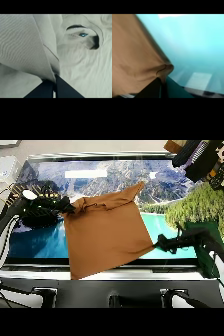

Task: Fold the clothes and pants, and hang the long-sleeved shirts on hangers.

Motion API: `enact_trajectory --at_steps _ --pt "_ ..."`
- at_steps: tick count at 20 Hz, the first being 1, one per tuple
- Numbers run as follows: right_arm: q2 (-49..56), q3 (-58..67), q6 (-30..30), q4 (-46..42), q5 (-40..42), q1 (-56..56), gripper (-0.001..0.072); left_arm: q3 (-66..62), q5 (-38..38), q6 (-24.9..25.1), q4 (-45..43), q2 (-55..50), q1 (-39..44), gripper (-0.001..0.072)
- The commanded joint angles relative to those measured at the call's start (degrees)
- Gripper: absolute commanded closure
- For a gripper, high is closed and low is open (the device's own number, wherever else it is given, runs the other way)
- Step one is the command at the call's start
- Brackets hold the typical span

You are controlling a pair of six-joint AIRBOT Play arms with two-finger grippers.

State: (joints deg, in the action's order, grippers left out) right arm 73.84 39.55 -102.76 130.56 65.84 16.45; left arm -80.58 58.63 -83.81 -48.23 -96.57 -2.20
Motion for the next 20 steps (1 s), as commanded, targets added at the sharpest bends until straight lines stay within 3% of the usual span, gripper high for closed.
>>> enact_trajectory --at_steps 1,5,9,11,12,13,14,17,20 --pt "-1.5 12.5 9.0 -1.7 -6.1 0.0 0.0681 0.0 5.6 -0.2 0.0 0.3 -0.8 0.0693" --pt "4.5 36.8 27.7 -17.8 -18.3 0.0 0.0682 0.3 16.5 -0.2 0.0 0.3 -0.5 0.0692" --pt "18.9 52.7 32.2 -15.9 -15.9 -0.5 0.0680 2.9 16.6 -0.2 0.0 0.3 1.3 0.0692" --pt "23.2 52.9 33.1 -15.3 -12.4 -2.5 0.0638 3.6 16.4 -0.2 0.0 0.2 2.2 0.0692" --pt "24.6 52.9 33.4 -15.3 -10.4 -3.3 0.0507 3.5 16.4 -0.2 0.0 0.3 2.5 0.0692" --pt "25.1 52.9 33.4 -15.3 -8.9 -4.0 0.0332 3.5 16.4 -0.2 0.0 0.3 2.6 0.0693" --pt "24.9 52.9 33.4 -15.0 -7.8 -4.0 0.0251 3.5 16.4 -0.2 0.0 0.3 2.6 0.0693" --pt "19.0 52.9 27.7 -15.4 -1.6 -1.3 0.0229 3.5 16.6 -0.2 0.0 0.3 2.4 0.0692" --pt "10.6 52.1 20.3 -25.4 11.1 2.7 0.0223 3.5 16.5 -0.1 0.0 0.3 2.4 0.0693"
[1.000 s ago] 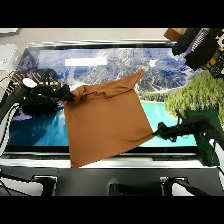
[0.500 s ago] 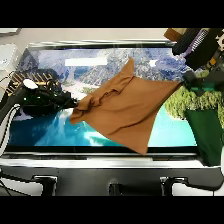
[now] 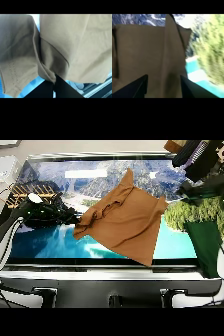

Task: Fold the clothes and pants, and hang the long-sleeved shirts on hangers.

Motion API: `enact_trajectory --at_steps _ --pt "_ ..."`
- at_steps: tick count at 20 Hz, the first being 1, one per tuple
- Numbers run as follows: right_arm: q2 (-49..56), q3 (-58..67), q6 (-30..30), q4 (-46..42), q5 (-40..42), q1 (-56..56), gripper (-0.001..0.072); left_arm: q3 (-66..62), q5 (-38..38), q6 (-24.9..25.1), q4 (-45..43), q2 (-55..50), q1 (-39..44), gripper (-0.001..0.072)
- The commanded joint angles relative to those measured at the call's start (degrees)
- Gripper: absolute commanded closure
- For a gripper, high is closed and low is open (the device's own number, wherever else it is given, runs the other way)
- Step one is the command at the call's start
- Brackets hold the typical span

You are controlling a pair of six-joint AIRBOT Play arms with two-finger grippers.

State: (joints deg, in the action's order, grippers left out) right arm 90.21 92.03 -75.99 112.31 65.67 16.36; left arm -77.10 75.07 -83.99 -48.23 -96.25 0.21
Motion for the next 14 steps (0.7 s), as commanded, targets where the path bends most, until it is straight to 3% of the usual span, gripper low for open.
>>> enact_trajectory --at_steps 1,5,9,11,14 --pt "-8.7 -2.8 -8.5 -8.7 13.7 4.1 0.0223 0.0 0.1 0.0 0.0 0.0 0.0 0.0692" --pt "-22.7 -27.9 -10.2 -3.3 11.7 7.0 0.0223 0.0 0.1 0.0 0.0 0.0 0.1 0.0692" --pt "-33.6 -58.0 -16.7 15.0 5.5 6.9 0.0160 0.0 0.4 0.0 0.0 0.0 0.1 0.0692" --pt "-36.8 -67.1 -19.3 19.3 3.0 6.9 0.0160 0.0 0.6 0.0 0.0 0.0 0.2 0.0692" --pt "-38.1 -73.9 -20.7 19.2 2.2 6.9 0.0161 0.0 0.6 0.0 0.0 0.0 0.2 0.0692"
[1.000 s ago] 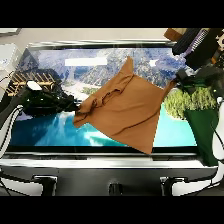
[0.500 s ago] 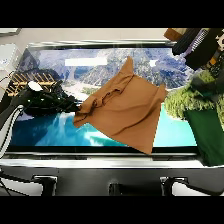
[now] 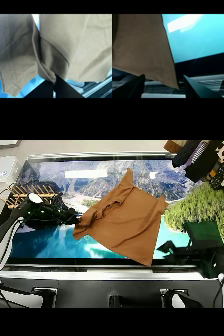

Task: Fold the clothes and pants, and hang the long-sleeved shirts on hangers.

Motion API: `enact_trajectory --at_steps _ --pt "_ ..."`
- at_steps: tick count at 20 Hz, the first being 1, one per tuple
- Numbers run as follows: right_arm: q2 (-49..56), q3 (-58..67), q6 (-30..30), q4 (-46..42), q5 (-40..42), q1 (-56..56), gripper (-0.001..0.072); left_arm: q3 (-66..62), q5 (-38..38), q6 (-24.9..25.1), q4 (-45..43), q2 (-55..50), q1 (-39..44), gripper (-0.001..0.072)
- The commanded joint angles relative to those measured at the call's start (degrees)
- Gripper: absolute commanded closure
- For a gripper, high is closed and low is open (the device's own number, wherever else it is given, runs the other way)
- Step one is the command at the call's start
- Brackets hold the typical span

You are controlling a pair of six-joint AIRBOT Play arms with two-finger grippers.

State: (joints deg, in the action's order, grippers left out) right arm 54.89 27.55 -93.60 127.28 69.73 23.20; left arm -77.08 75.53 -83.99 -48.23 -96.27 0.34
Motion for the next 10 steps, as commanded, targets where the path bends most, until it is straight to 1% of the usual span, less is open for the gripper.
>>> enact_trajectory --at_steps 1,3,6,10 --pt "-2.8 -10.3 -3.5 4.2 -2.2 0.1 0.0161 0.0 0.1 0.0 0.0 0.0 0.0 0.0692" --pt "-2.8 -11.0 -3.7 4.5 -3.2 0.1 0.0165 0.0 0.1 0.0 0.0 0.0 0.0 0.0692" --pt "-2.8 -11.3 -4.1 7.2 -4.5 0.1 0.0167 0.0 -0.2 0.0 0.0 0.0 0.0 0.0692" --pt "-2.8 -13.7 -4.1 7.7 -5.6 0.1 0.0170 0.0 -1.1 0.0 0.0 0.0 0.0 0.0693"
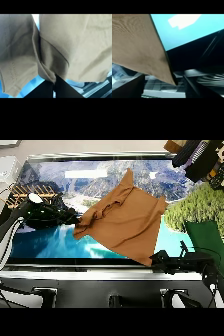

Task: Fold the clothes and pants, and hang the long-sleeved shirts on hangers.

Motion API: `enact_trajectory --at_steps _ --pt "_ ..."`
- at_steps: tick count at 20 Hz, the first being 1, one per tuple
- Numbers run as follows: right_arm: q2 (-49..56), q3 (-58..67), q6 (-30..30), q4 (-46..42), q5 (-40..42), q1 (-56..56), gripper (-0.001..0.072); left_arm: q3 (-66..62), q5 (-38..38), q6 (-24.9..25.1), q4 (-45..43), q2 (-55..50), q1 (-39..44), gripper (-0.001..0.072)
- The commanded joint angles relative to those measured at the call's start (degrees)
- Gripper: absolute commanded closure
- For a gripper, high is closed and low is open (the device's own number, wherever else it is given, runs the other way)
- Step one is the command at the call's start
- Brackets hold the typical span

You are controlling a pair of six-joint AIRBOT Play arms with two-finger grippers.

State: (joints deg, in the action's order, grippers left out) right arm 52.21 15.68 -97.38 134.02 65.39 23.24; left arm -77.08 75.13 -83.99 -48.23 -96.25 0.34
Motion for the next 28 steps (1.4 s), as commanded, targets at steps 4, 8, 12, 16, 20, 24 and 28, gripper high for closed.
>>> enact_trajectory --at_steps 4,8,12,16,20,24,28 --pt "-0.1 -3.6 -1.2 4.3 -5.1 0.0 0.0214 0.0 -1.1 0.0 0.0 0.0 0.0 0.0693" --pt "0.0 -3.6 -1.4 6.6 -8.7 0.0 0.0294 0.0 -1.8 0.0 0.0 0.0 0.0 0.0693" --pt "0.2 -3.6 -2.1 6.4 -8.7 0.0 0.0294 0.0 -3.4 0.0 0.0 -0.1 0.0 0.0693" --pt "0.2 -3.6 -2.6 6.1 -8.4 -2.6 0.0296 0.0 -3.9 0.0 0.0 -0.1 0.0 0.0692" --pt "0.2 -3.6 4.2 6.1 -15.3 -16.3 0.0408 0.0 -3.8 0.0 0.0 0.0 0.0 0.0692" --pt "-0.3 -1.7 4.7 6.5 -15.4 -18.7 0.0680 0.0 -3.6 0.0 0.0 0.0 0.0 0.0692" --pt "-4.6 15.8 6.8 6.4 -11.7 -18.7 0.0681 -3.7 -2.3 1.3 2.8 3.0 -0.3 0.0693"
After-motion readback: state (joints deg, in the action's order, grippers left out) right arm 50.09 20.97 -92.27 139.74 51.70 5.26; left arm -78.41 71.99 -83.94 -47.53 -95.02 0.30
